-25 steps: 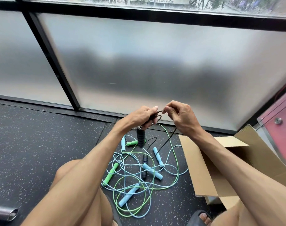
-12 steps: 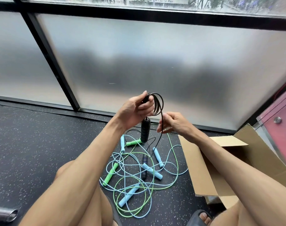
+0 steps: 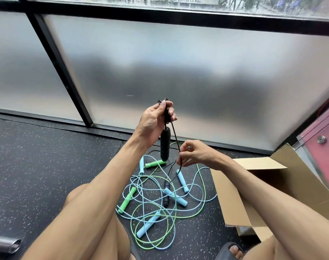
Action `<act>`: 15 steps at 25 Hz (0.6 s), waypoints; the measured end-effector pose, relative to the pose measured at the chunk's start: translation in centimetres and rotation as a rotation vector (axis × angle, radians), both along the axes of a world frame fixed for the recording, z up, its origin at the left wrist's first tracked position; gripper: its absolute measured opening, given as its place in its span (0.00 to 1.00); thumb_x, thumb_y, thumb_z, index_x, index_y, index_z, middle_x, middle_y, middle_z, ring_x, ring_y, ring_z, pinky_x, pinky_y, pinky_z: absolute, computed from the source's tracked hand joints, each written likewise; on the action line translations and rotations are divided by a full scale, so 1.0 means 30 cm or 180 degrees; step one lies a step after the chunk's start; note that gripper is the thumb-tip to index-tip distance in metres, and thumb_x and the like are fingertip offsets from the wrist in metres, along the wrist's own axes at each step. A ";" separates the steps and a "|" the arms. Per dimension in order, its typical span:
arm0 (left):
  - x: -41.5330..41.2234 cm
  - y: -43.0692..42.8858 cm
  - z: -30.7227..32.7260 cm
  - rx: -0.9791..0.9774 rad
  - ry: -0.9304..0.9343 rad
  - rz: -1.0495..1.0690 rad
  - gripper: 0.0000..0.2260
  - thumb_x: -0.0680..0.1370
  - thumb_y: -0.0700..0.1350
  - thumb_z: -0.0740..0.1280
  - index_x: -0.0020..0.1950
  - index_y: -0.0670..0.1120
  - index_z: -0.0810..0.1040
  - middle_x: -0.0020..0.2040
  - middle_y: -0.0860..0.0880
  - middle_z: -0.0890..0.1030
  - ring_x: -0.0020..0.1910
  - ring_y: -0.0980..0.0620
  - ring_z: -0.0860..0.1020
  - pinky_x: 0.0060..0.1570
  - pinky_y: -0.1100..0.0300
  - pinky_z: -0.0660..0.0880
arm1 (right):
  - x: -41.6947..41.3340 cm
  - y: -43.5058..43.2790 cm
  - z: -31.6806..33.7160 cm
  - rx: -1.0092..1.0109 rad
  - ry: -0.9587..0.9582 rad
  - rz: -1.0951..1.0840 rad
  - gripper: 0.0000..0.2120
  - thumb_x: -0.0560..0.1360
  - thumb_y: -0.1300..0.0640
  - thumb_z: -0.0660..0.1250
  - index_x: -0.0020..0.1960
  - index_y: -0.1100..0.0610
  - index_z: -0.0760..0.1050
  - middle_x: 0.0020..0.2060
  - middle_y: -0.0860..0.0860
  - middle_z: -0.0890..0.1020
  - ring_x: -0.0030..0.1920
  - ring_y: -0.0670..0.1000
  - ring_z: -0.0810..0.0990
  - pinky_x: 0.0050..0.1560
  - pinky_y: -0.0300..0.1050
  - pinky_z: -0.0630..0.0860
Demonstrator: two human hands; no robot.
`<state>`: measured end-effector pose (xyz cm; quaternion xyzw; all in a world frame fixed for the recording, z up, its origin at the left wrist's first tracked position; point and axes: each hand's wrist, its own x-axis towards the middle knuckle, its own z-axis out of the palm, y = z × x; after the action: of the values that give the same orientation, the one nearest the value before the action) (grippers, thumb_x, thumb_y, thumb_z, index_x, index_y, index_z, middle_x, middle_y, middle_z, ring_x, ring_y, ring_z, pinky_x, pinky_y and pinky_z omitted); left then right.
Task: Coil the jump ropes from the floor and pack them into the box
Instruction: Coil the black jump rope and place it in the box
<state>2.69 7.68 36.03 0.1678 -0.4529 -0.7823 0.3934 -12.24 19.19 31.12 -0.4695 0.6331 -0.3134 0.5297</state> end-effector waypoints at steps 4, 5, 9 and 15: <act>-0.003 -0.021 -0.021 -0.0352 -0.0337 0.0827 0.09 0.84 0.40 0.58 0.49 0.40 0.76 0.33 0.47 0.79 0.34 0.48 0.78 0.42 0.58 0.77 | 0.021 -0.002 0.029 -0.0105 -0.0379 -0.0107 0.03 0.80 0.63 0.65 0.50 0.63 0.71 0.37 0.61 0.82 0.38 0.58 0.82 0.41 0.55 0.83; -0.004 -0.024 -0.024 -0.0438 -0.0414 0.0989 0.09 0.84 0.40 0.58 0.48 0.40 0.76 0.33 0.47 0.79 0.33 0.48 0.79 0.42 0.57 0.78 | 0.026 -0.003 0.034 -0.0132 -0.0406 -0.0098 0.04 0.80 0.61 0.65 0.50 0.62 0.72 0.37 0.59 0.82 0.37 0.56 0.81 0.37 0.51 0.82; 0.001 -0.032 -0.020 -0.0676 -0.0558 0.1408 0.09 0.84 0.41 0.59 0.49 0.39 0.76 0.34 0.45 0.81 0.34 0.46 0.81 0.44 0.55 0.79 | 0.028 -0.001 0.026 0.0060 -0.0456 0.0117 0.10 0.81 0.53 0.65 0.48 0.60 0.73 0.40 0.61 0.82 0.40 0.57 0.82 0.42 0.50 0.81; 0.015 -0.053 -0.019 -0.0817 -0.0663 0.1866 0.11 0.84 0.42 0.59 0.51 0.35 0.75 0.36 0.41 0.83 0.35 0.44 0.83 0.49 0.49 0.81 | 0.023 0.029 -0.008 0.0475 -0.0274 0.0556 0.04 0.81 0.61 0.63 0.51 0.59 0.67 0.51 0.69 0.82 0.50 0.61 0.83 0.60 0.59 0.75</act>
<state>3.13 6.10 35.47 0.3190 -0.5180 -0.5511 0.5711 -11.56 20.06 30.87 -0.4683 0.5880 -0.2379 0.6151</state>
